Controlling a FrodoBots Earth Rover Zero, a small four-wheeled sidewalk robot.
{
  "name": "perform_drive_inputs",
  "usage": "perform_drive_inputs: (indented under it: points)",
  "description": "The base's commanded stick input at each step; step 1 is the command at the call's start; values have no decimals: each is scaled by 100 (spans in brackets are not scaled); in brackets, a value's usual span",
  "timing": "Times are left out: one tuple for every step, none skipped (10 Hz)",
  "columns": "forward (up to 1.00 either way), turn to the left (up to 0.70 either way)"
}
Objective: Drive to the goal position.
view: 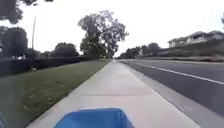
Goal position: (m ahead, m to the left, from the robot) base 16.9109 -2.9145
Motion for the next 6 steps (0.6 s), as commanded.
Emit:
perform_drive_inputs:
  points:
    - [100,0]
    - [100,0]
    - [100,0]
    - [100,0]
    - [100,0]
    - [100,0]
